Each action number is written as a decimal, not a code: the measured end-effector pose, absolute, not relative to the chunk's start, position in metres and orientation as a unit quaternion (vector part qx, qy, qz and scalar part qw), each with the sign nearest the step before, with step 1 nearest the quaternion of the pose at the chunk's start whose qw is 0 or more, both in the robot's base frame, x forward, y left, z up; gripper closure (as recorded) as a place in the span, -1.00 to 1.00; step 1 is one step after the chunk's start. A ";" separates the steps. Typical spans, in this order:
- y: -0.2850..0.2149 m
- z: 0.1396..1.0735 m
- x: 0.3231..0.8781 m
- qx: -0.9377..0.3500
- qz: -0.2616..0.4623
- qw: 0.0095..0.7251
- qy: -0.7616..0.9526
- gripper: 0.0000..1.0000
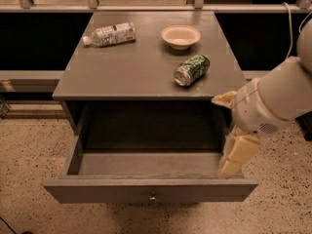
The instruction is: Close top drawer
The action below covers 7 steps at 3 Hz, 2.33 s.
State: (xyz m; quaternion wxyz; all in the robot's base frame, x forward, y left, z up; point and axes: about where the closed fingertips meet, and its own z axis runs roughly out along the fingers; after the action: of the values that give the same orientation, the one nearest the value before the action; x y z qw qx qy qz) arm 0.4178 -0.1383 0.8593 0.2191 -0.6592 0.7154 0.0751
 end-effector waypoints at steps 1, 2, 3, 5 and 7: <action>-0.141 0.800 0.408 -0.673 0.089 0.199 0.707 -0.46; -0.141 0.773 0.401 -0.678 0.096 0.192 0.703 -0.02; -0.137 0.755 0.397 -0.684 0.103 0.189 0.697 0.44; -0.130 0.745 0.388 -0.722 0.104 0.225 0.647 1.00; -0.114 0.703 0.370 -0.709 0.081 0.193 0.674 1.00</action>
Offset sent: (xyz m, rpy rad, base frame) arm -0.0237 -0.0048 -0.1256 -0.0102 0.0869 0.0805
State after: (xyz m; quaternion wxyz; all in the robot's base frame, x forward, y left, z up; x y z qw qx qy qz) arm 0.3703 -0.1137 0.7026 0.1929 -0.7087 0.6738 0.0806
